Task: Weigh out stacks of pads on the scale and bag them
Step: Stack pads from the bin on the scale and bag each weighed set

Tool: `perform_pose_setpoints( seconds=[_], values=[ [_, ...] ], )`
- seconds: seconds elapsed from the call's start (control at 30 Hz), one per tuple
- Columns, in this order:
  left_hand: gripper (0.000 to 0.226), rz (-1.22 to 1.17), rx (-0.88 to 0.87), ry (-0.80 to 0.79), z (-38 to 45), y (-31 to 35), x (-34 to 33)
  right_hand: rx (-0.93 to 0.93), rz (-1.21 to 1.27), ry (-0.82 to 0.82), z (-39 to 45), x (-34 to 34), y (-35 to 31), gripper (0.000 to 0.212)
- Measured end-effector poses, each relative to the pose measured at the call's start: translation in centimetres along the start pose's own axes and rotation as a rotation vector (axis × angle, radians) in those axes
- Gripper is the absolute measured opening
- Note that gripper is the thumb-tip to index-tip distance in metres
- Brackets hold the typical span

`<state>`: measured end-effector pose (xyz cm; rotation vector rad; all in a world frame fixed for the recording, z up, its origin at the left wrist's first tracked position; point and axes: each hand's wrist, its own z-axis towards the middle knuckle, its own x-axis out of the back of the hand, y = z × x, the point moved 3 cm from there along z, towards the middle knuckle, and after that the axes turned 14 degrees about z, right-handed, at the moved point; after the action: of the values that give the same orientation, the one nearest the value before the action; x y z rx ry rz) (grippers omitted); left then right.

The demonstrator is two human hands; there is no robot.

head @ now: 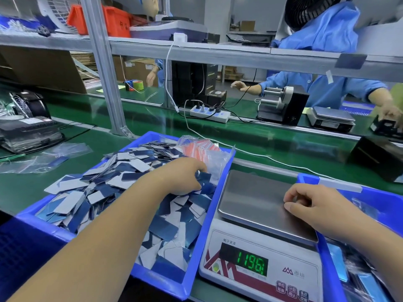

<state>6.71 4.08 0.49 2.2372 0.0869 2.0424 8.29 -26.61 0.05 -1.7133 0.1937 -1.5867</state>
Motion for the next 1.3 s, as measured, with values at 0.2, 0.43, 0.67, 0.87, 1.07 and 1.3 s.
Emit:
perform_pose_setpoints(
  seconds=[0.2,0.43,0.67,0.87,1.07,1.3],
  values=[
    [0.038,-0.301,0.098,0.193,-0.4,-0.5,2.3,-0.013,0.014,0.022,-0.1,0.0,0.0,0.016],
    [0.028,-0.817,-0.046,0.234,-0.4,5.4,3.2,0.001,0.026,0.209,0.4,1.0,0.2,0.020],
    [0.017,-0.537,-0.209,0.029,1.2,12.0,-0.7,-0.063,0.057,0.297,0.4,1.7,1.1,0.023],
    [0.027,-0.124,-0.232,0.152,2.3,12.1,-2.1,-0.074,0.063,0.228,0.6,1.1,1.3,0.018],
    [0.030,-0.108,-0.207,0.188,2.7,11.2,-2.5,-0.060,0.046,0.193,0.5,0.8,1.2,0.016],
    [0.021,-0.575,0.121,0.392,2.6,5.5,-1.5,-0.052,0.052,0.202,0.5,0.8,1.1,0.018]
  ],
)
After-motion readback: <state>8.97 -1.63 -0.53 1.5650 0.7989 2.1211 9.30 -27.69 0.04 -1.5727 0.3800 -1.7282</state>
